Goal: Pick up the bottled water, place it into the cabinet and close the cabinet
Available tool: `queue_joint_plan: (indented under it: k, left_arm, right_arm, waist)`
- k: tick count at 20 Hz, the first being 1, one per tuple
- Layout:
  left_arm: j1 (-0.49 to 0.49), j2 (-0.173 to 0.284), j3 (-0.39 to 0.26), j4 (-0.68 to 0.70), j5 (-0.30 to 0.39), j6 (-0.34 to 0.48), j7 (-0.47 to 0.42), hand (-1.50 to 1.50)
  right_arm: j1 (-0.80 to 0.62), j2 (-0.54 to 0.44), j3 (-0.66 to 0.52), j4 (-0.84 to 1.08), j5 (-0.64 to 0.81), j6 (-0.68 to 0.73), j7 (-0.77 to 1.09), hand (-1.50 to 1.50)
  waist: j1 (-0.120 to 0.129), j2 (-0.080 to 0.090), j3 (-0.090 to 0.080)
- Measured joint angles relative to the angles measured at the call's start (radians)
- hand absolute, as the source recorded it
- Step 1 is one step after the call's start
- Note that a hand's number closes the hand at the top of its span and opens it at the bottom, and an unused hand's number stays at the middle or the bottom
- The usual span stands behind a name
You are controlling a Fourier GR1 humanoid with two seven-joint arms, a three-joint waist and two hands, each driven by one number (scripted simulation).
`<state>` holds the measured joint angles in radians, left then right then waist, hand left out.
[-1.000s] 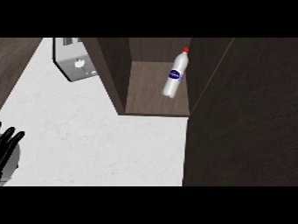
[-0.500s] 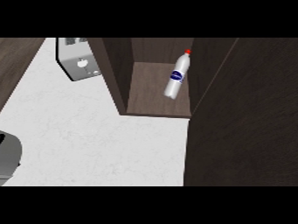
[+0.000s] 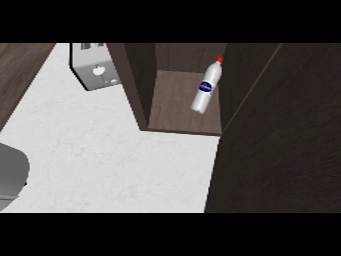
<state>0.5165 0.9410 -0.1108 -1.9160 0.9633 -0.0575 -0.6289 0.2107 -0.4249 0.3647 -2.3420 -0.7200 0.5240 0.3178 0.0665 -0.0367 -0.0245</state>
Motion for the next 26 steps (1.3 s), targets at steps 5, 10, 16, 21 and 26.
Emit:
queue_joint_plan:
  k: [5,10,16,21,26]
  left_arm:
    - [0.028,0.016,0.035,0.01,0.019,-0.042,-0.01,-1.5]
    - [0.056,0.034,0.073,0.024,0.034,-0.087,-0.022,-1.5]
    - [0.079,0.057,0.114,0.039,0.052,-0.157,-0.032,-1.5]
    - [0.099,0.068,0.153,0.064,0.067,-0.219,-0.046,-1.5]
    - [0.169,0.07,0.214,0.086,0.086,-0.31,-0.067,-1.5]
  right_arm:
    - [-0.143,0.067,0.083,0.015,0.019,-0.124,0.074,1.5]
    - [-0.289,0.145,0.1,0.047,0.093,-0.264,0.141,1.5]
    - [-0.52,0.291,0.201,0.141,0.179,-0.414,0.264,1.5]
    - [-0.77,0.384,0.275,0.281,0.113,-0.5,0.348,1.5]
    - [-1.018,0.412,0.244,0.441,-0.037,-0.521,0.361,1.5]
  waist:
    - [0.013,0.002,0.002]
    - [0.027,0.005,0.003]
    - [0.056,0.019,0.007]
    - [0.069,0.031,0.013]
    - [0.05,0.034,0.019]
